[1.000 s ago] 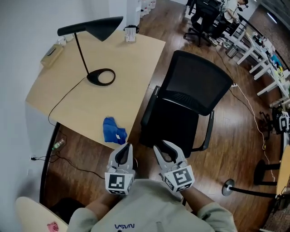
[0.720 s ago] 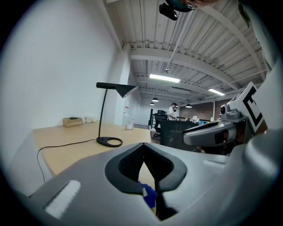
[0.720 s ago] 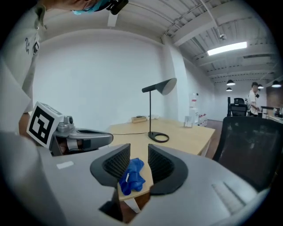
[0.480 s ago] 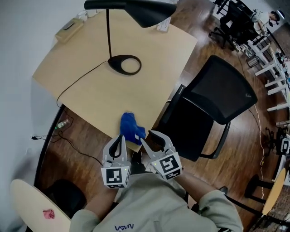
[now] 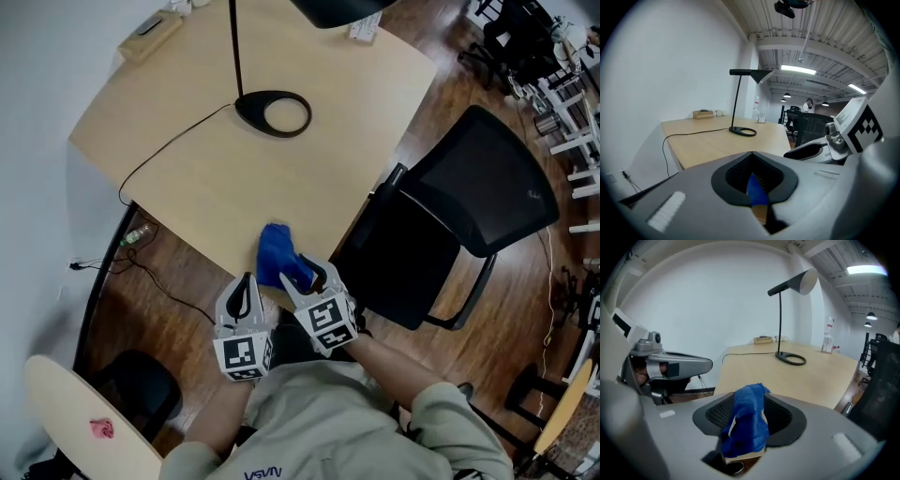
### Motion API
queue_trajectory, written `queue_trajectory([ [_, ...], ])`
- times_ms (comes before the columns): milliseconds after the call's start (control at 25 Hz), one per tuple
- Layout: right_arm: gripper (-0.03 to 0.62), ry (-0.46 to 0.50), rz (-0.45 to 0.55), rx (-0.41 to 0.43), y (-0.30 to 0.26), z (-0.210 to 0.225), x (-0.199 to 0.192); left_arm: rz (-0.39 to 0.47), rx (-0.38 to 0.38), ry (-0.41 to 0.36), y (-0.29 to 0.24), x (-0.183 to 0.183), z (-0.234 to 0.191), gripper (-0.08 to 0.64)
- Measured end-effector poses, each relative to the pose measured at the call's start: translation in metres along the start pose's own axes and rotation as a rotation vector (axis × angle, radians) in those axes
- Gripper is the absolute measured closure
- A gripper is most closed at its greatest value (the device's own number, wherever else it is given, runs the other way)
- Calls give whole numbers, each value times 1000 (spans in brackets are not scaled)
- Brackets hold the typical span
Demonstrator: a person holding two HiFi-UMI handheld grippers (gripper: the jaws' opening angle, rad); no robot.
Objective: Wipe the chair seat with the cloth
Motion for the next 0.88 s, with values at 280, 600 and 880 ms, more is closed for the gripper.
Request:
queue_trajectory([
  [280, 374, 3, -95, 38, -35, 0, -29, -21, 39, -7, -12, -12, 2, 555],
  [600, 486, -16, -74, 47, -30, 3, -30, -30, 38, -15, -14, -12, 16, 555],
  [880, 491, -106, 45, -51, 35, 46, -24, 15, -71, -58, -32, 10, 70, 555],
])
Point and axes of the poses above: the fingertips, and each gripper's own axes: y backward along the fingers, z to its right, x out of its top, the point moved 9 cm from there along y, backward along the fingers
